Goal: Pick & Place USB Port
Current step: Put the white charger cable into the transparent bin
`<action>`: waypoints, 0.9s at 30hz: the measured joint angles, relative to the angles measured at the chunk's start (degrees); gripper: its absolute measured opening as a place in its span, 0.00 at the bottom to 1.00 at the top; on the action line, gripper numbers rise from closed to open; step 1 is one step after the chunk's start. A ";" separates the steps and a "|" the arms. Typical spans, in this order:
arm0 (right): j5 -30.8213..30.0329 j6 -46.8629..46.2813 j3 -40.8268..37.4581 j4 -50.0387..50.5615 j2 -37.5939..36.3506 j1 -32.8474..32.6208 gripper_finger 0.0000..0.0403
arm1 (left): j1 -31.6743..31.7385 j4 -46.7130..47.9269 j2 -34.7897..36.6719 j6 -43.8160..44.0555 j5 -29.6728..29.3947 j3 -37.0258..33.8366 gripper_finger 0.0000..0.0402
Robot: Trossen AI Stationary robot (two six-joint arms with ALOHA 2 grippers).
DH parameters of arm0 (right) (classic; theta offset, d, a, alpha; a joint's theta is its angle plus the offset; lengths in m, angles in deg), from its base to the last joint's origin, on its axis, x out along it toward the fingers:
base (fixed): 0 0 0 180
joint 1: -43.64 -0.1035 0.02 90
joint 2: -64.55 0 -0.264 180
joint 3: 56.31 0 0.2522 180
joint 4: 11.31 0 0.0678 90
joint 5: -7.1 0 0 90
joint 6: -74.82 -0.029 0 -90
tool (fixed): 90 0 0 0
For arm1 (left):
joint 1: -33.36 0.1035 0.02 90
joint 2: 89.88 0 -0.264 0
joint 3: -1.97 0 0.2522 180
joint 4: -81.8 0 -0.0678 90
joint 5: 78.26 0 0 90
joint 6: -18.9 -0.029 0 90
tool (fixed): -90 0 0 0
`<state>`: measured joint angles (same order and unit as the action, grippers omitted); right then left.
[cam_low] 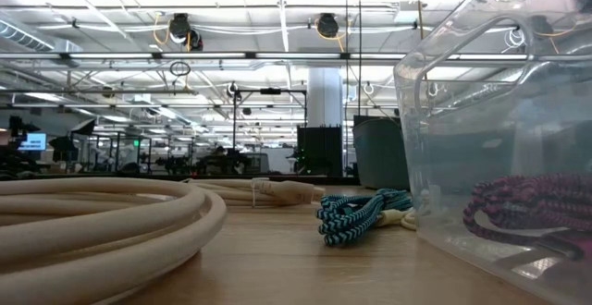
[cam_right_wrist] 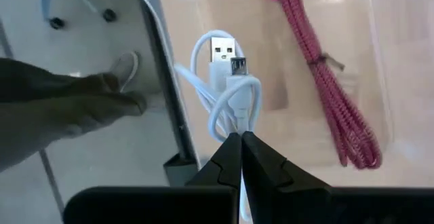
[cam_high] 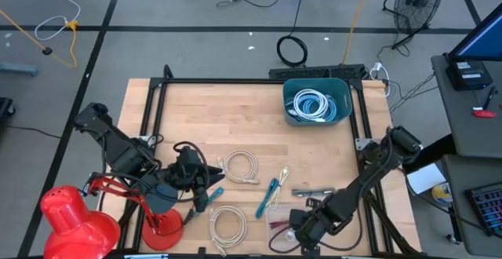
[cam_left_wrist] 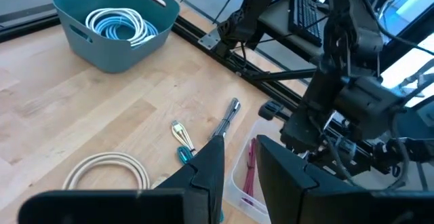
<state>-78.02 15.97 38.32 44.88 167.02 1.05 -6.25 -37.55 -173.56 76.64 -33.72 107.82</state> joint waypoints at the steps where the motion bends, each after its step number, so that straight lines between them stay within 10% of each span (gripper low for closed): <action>1: 0.05 -0.07 -0.03 0.17 0.42 -0.35 0.00 | 0.00 -0.02 0.00 0.06 0.00 0.00 0.22; 27: 1.77 -1.91 -4.21 -1.96 3.16 -1.02 0.00 | -1.07 -0.33 0.00 0.87 -0.94 0.00 0.22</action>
<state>-76.24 14.07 34.11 42.92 170.17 0.03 -7.32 -37.88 -173.56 77.51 -34.66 107.82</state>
